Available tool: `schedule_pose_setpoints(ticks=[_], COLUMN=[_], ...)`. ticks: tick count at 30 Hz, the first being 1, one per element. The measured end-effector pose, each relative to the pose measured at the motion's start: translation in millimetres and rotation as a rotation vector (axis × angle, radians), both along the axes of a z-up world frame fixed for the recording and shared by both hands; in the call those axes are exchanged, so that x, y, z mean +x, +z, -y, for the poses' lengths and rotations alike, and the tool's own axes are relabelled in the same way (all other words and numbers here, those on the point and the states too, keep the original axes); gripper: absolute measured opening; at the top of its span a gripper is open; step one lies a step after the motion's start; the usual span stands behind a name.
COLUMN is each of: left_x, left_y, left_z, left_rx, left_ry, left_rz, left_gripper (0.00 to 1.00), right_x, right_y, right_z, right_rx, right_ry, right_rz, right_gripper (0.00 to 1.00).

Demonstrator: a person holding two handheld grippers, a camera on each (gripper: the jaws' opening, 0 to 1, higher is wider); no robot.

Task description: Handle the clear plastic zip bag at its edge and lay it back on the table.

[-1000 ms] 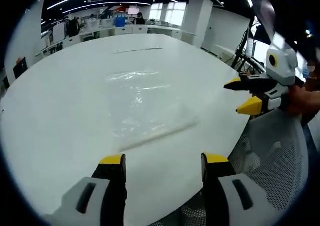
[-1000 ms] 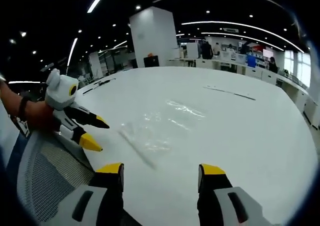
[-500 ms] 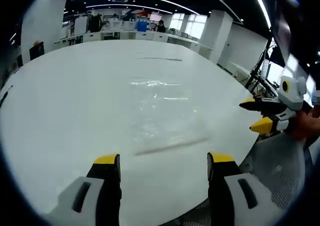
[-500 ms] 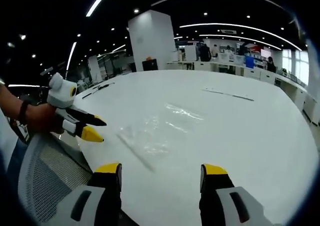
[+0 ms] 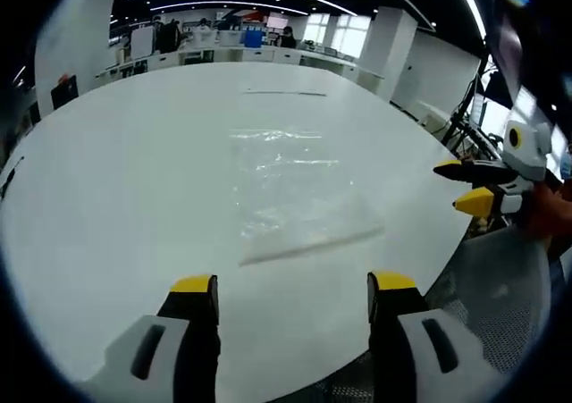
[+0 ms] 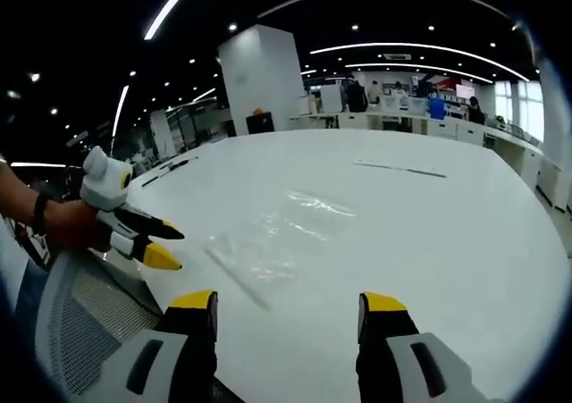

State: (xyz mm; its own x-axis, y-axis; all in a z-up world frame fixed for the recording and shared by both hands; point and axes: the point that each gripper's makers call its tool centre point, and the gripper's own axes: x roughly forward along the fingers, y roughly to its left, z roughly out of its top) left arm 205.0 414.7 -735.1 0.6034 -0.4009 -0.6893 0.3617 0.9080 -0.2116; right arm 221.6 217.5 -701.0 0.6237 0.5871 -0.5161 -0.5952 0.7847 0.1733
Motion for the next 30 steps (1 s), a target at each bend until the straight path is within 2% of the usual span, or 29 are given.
schedule_pose_setpoints(ticks=[8,14,30], left_x=[-1.9,0.9,5.7], left_y=[-5.5,-5.5,1.9], left_z=[-2.6,-5.1,-11.0], left_rx=[0.015,0.024,0.014], left_ry=[-0.001,0.000,0.044], left_rz=[-0.027,-0.015,0.009], left_gripper=[0.66,0.67,0.66], right_x=[2.0,2.5,-1.2], right_y=[2.3,5.4,1.7], right_z=[4.3,4.8,3.0], right_rx=[0.009,0.005,0.003], right_ry=[-0.023,-0.022,-0.013], right_rz=[0.008,0.024,0.009], right_gripper=[0.63,0.63,0.63])
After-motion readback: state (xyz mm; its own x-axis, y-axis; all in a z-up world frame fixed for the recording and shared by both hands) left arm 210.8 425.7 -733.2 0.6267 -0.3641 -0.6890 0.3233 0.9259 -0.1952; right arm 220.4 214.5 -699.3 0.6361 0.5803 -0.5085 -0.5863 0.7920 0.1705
